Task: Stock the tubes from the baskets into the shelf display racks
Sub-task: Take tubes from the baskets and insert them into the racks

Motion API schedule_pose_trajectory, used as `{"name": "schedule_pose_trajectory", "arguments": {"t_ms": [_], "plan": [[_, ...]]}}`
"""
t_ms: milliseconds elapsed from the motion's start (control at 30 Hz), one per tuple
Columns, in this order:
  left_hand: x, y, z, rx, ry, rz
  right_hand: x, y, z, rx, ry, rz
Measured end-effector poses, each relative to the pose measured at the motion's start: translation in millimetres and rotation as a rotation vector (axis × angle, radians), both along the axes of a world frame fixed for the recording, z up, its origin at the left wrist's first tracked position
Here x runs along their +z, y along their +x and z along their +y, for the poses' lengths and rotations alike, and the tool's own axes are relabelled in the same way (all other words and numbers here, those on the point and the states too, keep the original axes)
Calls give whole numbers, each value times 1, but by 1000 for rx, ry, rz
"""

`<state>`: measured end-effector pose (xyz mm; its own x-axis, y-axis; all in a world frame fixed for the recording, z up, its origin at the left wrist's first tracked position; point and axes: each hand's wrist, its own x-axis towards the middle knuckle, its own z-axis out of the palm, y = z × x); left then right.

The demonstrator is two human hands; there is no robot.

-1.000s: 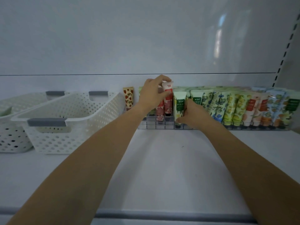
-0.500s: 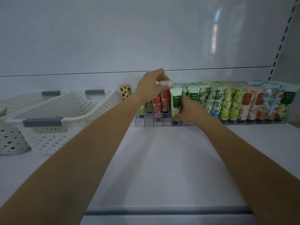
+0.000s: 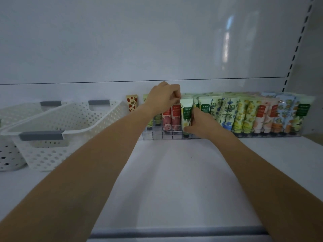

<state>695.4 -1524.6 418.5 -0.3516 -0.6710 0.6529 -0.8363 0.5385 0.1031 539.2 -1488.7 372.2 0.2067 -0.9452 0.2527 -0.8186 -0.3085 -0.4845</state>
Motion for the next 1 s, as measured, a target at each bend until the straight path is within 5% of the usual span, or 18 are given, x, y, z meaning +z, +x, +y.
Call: {"name": "schedule_pose_trajectory", "arguments": {"t_ms": [267, 433, 567, 767, 1000], "plan": [[17, 10, 0, -52, 154, -40, 12, -2, 1, -19, -73, -67], [46, 70, 16, 87, 147, -226, 30, 0, 18, -211, -449, 131], [59, 140, 34, 256, 233, -344, 50, 22, 26, -115, -716, 103], [68, 249, 62, 380, 296, -289, 85, 148, 25, 286, -581, 94], [70, 374, 95, 461, 417, -300, 100, 293, 41, 572, -249, 392]]}}
